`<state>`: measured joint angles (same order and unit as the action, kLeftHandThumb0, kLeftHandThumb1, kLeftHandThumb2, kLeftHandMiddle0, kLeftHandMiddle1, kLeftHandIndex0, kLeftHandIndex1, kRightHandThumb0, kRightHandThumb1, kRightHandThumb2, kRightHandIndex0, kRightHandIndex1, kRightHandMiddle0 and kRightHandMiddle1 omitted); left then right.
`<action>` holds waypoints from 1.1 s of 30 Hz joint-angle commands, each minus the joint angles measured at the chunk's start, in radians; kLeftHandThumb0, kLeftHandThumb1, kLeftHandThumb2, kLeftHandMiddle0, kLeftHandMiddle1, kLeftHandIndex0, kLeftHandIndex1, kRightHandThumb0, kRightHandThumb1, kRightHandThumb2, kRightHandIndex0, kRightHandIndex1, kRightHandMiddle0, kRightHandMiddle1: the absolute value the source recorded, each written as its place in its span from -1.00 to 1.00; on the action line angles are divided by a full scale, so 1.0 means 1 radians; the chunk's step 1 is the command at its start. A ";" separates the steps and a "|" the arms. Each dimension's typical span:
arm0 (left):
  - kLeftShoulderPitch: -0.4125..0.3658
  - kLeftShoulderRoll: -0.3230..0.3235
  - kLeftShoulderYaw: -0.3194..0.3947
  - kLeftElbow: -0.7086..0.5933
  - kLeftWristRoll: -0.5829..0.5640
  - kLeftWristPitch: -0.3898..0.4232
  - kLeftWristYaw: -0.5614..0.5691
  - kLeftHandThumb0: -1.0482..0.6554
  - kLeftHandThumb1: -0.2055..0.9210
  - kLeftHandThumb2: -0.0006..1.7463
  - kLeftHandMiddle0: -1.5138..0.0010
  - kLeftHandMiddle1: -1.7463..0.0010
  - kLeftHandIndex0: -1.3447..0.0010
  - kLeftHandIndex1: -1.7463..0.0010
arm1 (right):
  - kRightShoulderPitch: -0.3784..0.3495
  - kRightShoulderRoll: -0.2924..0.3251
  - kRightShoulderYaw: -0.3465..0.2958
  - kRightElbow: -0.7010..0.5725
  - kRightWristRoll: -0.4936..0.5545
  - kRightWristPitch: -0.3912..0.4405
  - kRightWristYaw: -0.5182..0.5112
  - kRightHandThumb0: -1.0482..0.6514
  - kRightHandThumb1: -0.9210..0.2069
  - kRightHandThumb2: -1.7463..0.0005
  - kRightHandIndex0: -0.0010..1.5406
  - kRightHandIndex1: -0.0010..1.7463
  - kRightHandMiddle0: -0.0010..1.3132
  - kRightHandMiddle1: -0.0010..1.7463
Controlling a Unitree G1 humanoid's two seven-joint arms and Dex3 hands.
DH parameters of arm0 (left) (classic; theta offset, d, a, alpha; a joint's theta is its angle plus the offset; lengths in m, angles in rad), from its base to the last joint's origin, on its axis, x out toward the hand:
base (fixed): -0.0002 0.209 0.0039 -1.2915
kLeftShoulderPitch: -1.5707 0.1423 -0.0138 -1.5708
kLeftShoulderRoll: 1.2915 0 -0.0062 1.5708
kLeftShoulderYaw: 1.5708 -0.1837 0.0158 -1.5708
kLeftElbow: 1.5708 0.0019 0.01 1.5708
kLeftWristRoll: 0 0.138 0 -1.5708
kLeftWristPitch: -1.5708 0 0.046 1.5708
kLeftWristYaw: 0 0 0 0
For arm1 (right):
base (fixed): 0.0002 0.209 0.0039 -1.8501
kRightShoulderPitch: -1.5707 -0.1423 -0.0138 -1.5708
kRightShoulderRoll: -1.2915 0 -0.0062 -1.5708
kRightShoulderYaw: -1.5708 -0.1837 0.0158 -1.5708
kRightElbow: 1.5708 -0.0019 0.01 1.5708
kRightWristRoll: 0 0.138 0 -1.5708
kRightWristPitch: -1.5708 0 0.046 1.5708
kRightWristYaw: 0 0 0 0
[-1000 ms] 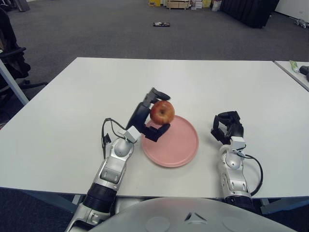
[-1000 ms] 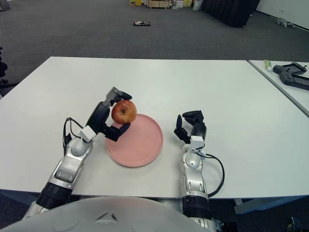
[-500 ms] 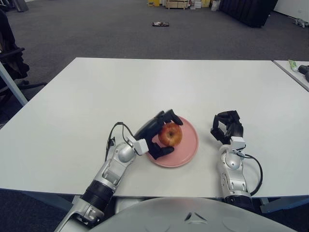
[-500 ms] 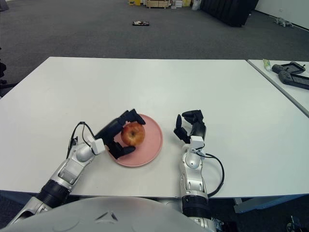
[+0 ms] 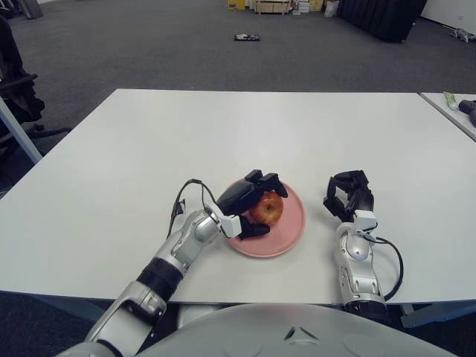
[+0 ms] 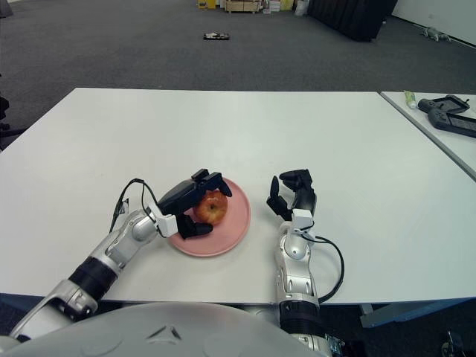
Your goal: Put the apple into the plate.
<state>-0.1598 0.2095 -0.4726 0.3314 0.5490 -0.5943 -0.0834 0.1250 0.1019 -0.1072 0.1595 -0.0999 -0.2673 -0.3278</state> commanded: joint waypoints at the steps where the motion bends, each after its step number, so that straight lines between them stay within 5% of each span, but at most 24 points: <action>1: 0.002 0.031 -0.027 0.047 0.060 -0.005 0.020 -0.33 -0.11 0.53 -0.37 -1.00 0.08 -1.00 | -0.012 0.005 0.000 -0.010 0.003 0.010 -0.003 -0.22 -0.53 -0.02 -0.20 0.48 -0.46 1.00; 3: 0.001 0.035 -0.034 0.048 0.069 -0.010 0.021 -0.32 -0.05 0.48 -0.24 -1.00 0.12 -1.00 | -0.012 0.006 0.000 -0.010 0.002 0.011 -0.003 -0.22 -0.53 -0.02 -0.20 0.48 -0.46 1.00; 5: -0.001 0.042 -0.042 0.042 0.074 -0.007 0.010 -0.05 -0.11 0.51 -0.04 -1.00 0.17 -0.91 | -0.011 0.005 0.000 -0.010 0.000 0.009 -0.004 -0.22 -0.54 -0.02 -0.19 0.48 -0.46 1.00; 7: -0.007 0.052 -0.053 0.036 0.083 -0.003 -0.008 0.08 0.22 0.26 0.28 -0.97 0.40 -0.95 | -0.011 0.005 0.000 -0.009 0.000 0.004 -0.004 -0.22 -0.54 -0.01 -0.20 0.48 -0.46 1.00; 9: -0.014 0.064 -0.066 0.031 0.096 -0.005 -0.020 -0.20 0.17 0.21 0.67 -0.68 0.76 -0.76 | -0.009 0.006 0.001 -0.010 0.003 -0.002 -0.001 -0.22 -0.54 -0.01 -0.20 0.48 -0.47 1.00; 12: -0.029 0.079 -0.085 0.037 0.119 -0.018 -0.018 -0.44 0.39 0.07 0.89 -0.24 0.92 -0.41 | -0.008 0.004 0.002 -0.008 0.005 -0.010 0.005 -0.22 -0.54 -0.01 -0.20 0.48 -0.46 1.00; 15: -0.047 0.082 -0.100 0.066 0.138 -0.035 0.007 -0.58 0.80 -0.13 0.96 0.19 0.97 0.05 | -0.007 0.002 0.002 -0.008 0.005 -0.014 0.007 -0.22 -0.53 -0.02 -0.19 0.48 -0.46 1.00; 21: -0.058 0.076 -0.107 0.103 0.126 -0.067 0.037 -0.70 0.98 -0.07 1.00 0.83 1.00 0.65 | -0.006 -0.004 0.004 -0.009 -0.008 0.001 0.003 -0.22 -0.50 -0.05 -0.19 0.48 -0.44 1.00; 25: -0.057 0.066 -0.103 0.124 0.105 -0.094 0.060 -0.79 1.00 0.03 1.00 0.97 1.00 0.92 | -0.006 -0.003 0.003 -0.012 -0.001 0.011 0.005 -0.22 -0.53 -0.02 -0.21 0.46 -0.46 1.00; 33: -0.035 0.049 -0.084 0.151 0.024 -0.155 0.073 -0.89 1.00 0.11 1.00 1.00 1.00 1.00 | -0.004 0.001 0.004 -0.021 0.003 0.022 0.008 -0.21 -0.58 0.02 -0.25 0.44 -0.49 1.00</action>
<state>-0.2201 0.2519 -0.5537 0.4465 0.5883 -0.7486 0.0144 0.1282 0.0996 -0.1050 0.1533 -0.1000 -0.2589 -0.3228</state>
